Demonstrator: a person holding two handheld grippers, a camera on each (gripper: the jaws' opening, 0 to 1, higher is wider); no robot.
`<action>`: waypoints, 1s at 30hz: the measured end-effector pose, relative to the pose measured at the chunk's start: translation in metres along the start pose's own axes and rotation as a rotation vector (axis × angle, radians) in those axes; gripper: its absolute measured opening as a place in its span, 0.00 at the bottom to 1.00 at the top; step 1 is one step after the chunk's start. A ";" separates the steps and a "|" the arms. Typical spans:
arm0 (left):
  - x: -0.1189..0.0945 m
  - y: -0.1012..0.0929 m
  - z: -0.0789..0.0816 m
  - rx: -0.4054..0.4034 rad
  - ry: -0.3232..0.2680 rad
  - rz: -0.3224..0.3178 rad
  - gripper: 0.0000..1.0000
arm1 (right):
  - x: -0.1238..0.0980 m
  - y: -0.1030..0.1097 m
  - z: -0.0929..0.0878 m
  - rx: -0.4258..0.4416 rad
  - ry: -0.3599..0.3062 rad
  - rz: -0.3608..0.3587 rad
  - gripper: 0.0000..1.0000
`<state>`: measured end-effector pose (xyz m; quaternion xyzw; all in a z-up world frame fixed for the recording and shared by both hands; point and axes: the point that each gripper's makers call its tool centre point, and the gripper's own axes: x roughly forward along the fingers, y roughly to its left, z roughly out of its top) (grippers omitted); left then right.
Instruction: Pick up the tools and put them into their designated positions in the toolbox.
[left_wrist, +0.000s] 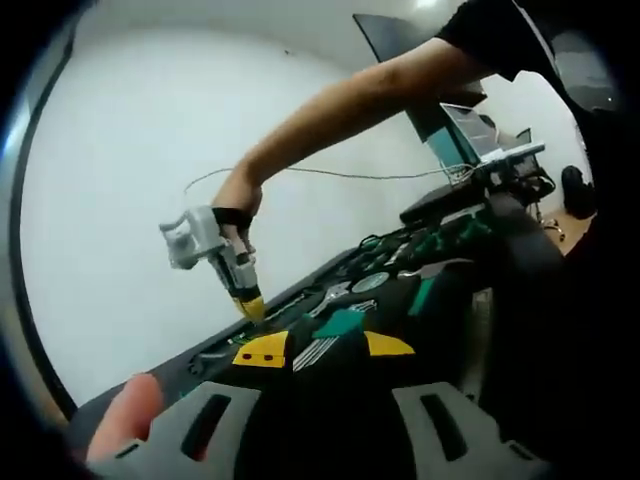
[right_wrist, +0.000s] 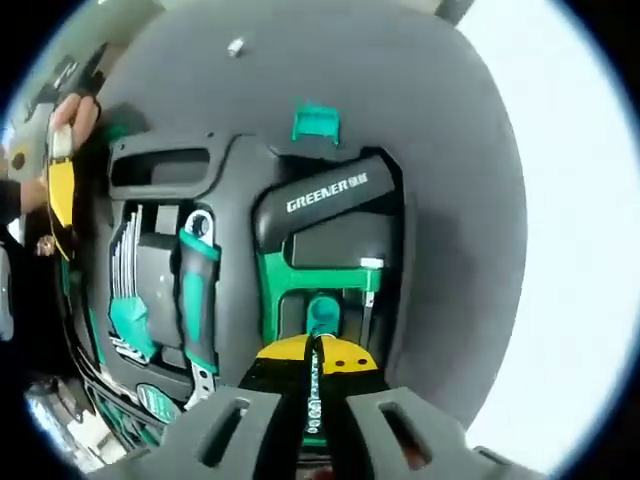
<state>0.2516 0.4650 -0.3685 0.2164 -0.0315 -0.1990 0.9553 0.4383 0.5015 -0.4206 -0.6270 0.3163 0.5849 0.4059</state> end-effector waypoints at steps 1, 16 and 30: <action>0.000 0.000 0.000 -0.001 0.000 0.000 0.21 | 0.000 0.000 0.001 -0.017 0.002 -0.002 0.00; -0.001 0.001 0.000 0.000 0.001 0.004 0.21 | -0.043 -0.020 0.003 0.135 -0.285 -0.107 0.04; -0.001 0.004 -0.002 0.000 0.007 0.012 0.21 | -0.011 -0.018 0.004 0.061 -0.186 -0.096 0.00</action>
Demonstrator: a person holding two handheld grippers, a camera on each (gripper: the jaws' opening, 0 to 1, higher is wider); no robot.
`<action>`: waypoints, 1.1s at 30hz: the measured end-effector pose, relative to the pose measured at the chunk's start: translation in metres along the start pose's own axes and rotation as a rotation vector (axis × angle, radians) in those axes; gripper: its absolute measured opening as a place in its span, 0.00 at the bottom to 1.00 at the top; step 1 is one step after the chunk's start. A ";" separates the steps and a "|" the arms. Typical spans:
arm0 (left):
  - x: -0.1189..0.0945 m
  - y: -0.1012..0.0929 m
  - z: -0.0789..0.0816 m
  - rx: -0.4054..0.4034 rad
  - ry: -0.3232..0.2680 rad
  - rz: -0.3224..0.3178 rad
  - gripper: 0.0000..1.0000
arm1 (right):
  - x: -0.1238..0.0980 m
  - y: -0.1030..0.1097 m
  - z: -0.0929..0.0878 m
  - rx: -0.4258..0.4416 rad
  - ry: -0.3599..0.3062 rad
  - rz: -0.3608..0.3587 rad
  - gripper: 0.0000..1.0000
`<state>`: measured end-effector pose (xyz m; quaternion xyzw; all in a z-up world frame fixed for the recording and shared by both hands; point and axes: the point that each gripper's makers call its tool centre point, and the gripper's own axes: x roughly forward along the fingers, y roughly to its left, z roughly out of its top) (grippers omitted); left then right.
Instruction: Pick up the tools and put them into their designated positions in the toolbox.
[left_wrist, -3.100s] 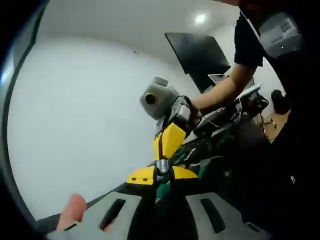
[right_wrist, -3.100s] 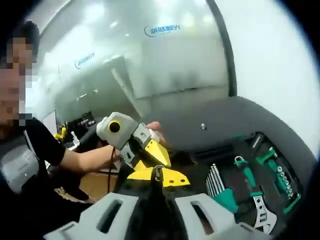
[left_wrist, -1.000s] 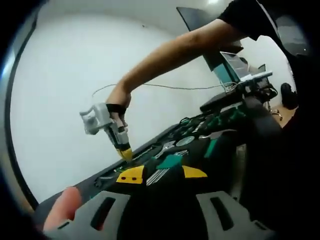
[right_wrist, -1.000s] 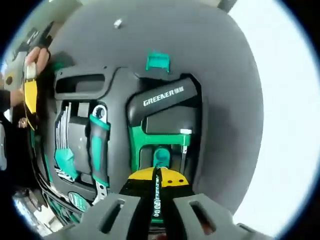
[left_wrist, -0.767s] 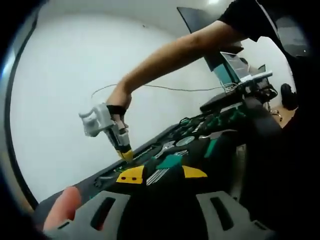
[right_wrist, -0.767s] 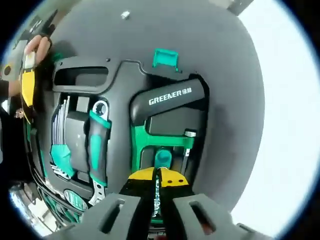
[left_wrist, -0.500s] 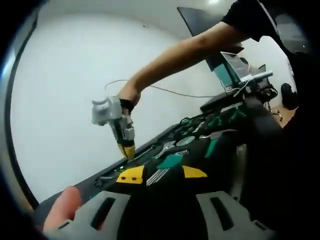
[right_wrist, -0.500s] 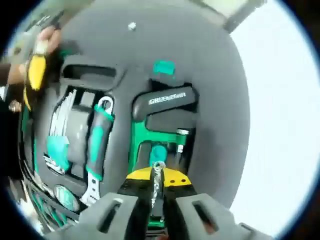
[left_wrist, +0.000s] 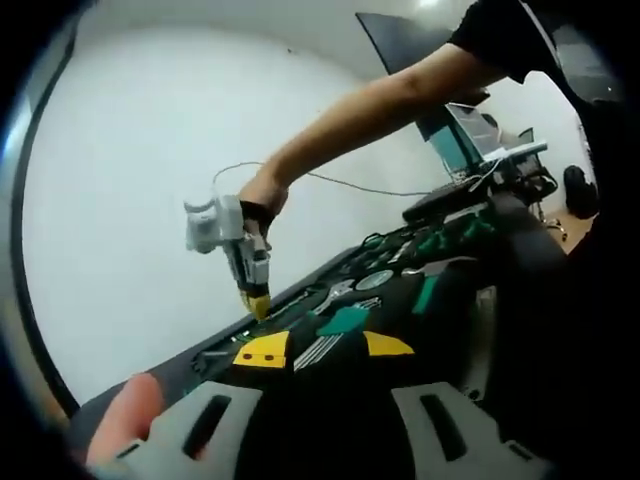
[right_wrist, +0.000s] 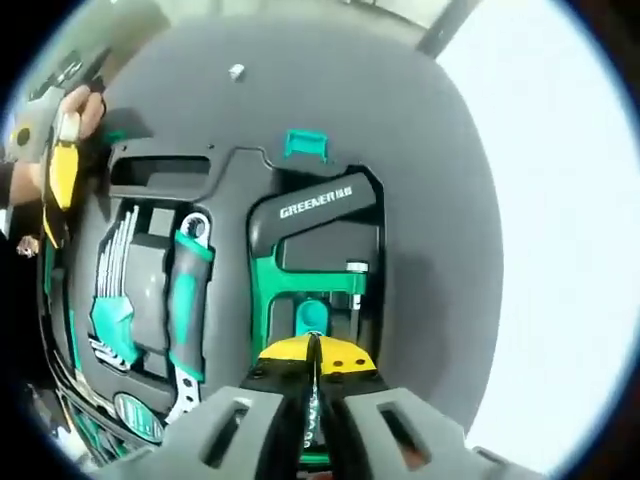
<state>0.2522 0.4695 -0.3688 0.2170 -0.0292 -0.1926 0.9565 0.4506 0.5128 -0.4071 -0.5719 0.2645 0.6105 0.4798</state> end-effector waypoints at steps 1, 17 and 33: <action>0.000 0.000 0.000 -0.001 0.000 -0.001 0.21 | 0.000 0.001 0.000 0.007 0.003 0.004 0.00; 0.001 0.001 -0.001 -0.007 0.006 0.004 0.20 | 0.002 0.004 -0.004 -0.044 0.063 -0.124 0.00; -0.129 0.185 -0.102 -0.608 0.127 0.936 0.26 | -0.236 0.077 -0.135 0.415 -0.859 -0.758 0.06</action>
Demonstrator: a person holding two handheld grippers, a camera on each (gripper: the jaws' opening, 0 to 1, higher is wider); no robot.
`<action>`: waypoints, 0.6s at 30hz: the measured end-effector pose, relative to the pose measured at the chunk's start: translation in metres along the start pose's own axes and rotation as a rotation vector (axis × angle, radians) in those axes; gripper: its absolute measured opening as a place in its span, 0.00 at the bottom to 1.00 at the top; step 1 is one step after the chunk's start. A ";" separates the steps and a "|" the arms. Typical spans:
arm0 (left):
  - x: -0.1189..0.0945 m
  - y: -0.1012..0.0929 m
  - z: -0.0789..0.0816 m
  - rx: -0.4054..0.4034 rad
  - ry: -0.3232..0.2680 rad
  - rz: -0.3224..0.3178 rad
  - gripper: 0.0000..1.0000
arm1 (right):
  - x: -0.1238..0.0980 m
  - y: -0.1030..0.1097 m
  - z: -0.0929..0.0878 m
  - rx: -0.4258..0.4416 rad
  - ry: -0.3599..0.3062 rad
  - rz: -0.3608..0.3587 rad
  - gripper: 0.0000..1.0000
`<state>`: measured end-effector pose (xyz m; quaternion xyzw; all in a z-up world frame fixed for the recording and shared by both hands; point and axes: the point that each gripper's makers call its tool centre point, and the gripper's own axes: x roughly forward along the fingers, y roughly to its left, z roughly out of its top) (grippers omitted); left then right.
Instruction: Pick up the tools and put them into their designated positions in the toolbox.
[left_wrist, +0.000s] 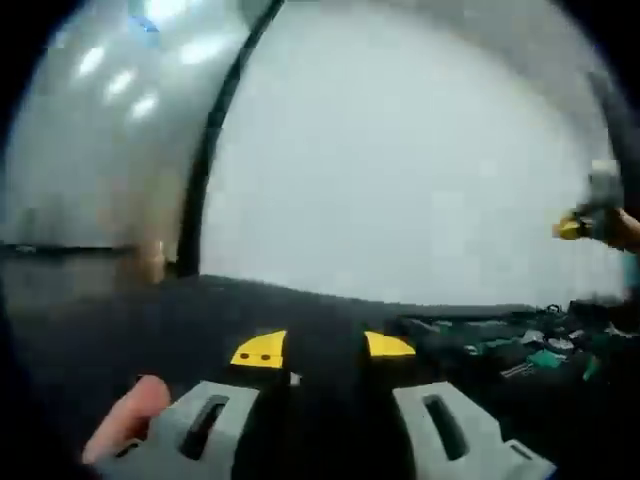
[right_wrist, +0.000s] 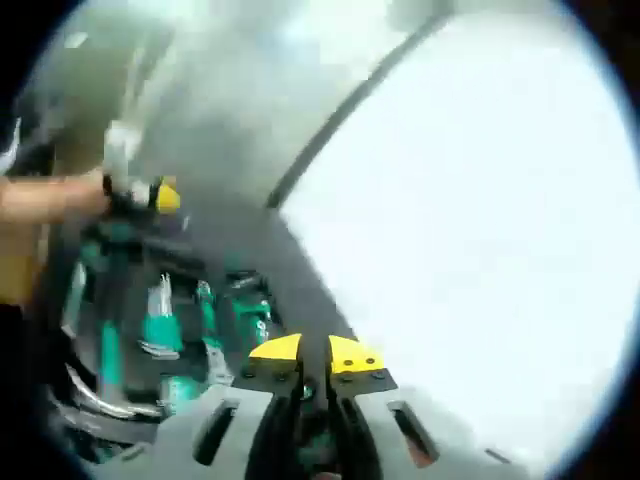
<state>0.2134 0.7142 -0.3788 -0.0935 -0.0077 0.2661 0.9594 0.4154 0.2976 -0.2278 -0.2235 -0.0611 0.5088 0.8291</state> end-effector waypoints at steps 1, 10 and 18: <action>0.001 0.003 -0.011 -0.011 0.049 0.014 0.27 | -0.017 -0.009 -0.012 0.049 -0.025 -0.065 0.06; 0.017 -0.007 -0.052 0.129 0.251 -0.001 0.37 | -0.129 -0.039 -0.097 -0.113 -0.069 -0.570 0.06; 0.031 -0.001 -0.054 0.180 0.266 0.044 0.43 | -0.137 -0.041 -0.120 0.059 -0.122 -0.571 0.06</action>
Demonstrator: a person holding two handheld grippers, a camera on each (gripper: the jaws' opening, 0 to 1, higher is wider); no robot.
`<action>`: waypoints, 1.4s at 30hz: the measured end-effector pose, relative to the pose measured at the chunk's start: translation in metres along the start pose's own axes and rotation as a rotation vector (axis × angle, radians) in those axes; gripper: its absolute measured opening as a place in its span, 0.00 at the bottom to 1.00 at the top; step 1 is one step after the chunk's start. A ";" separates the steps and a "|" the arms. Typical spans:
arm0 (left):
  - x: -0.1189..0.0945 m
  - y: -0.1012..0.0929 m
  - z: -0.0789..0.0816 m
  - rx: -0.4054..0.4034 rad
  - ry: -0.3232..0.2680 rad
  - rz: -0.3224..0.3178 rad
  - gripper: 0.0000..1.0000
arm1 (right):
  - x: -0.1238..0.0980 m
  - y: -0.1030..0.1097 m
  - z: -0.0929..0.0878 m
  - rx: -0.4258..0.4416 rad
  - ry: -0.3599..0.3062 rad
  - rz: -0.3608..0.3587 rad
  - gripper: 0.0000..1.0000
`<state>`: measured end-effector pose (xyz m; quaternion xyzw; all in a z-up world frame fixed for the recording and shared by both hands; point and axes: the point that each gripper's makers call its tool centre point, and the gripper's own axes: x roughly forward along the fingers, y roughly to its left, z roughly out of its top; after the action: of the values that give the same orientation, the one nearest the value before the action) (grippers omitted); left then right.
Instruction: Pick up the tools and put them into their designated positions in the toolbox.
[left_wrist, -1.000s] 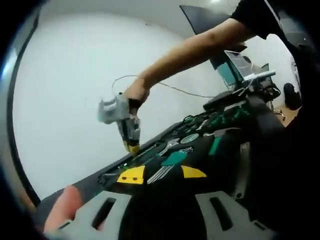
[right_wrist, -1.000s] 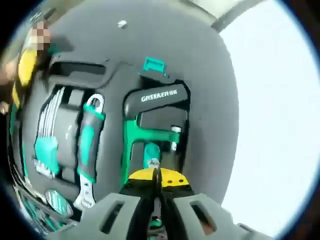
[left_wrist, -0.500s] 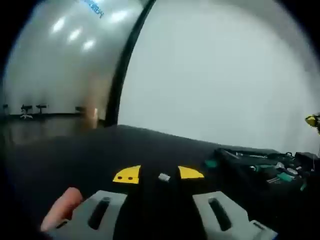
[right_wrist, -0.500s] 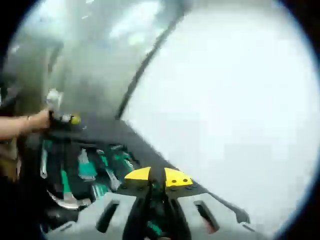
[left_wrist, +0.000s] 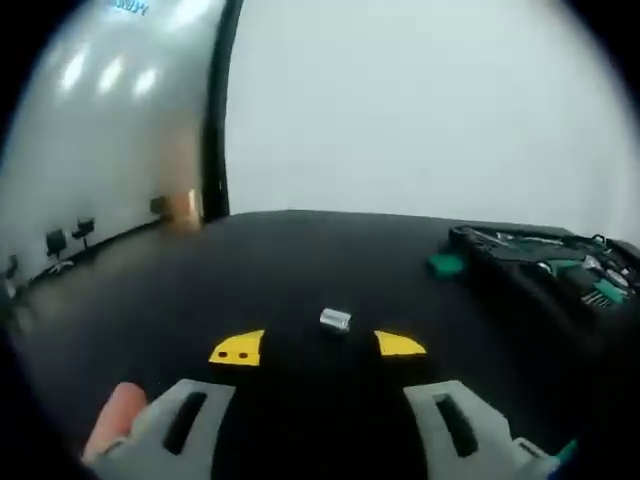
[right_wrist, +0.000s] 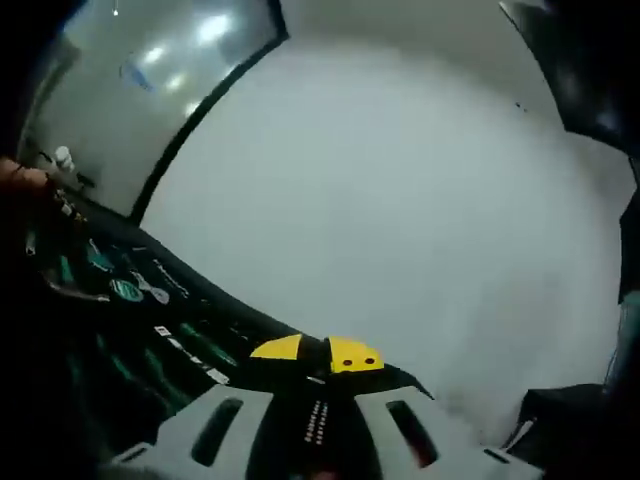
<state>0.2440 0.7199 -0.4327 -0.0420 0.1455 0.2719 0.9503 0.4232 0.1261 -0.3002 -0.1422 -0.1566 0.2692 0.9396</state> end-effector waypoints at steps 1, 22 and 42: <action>0.001 0.000 0.000 -0.002 0.003 -0.001 0.43 | 0.000 0.006 -0.004 0.000 0.021 0.032 0.06; -0.006 -0.046 0.030 0.187 -0.146 -0.131 0.12 | 0.004 0.021 -0.025 -0.094 0.107 0.091 0.06; -0.126 -0.232 0.059 0.842 -0.746 -0.660 0.07 | 0.041 0.247 0.091 0.392 0.325 1.030 0.10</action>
<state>0.2798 0.4683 -0.3386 0.3887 -0.1208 -0.1184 0.9057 0.3084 0.3661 -0.2949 -0.0627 0.1319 0.6910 0.7080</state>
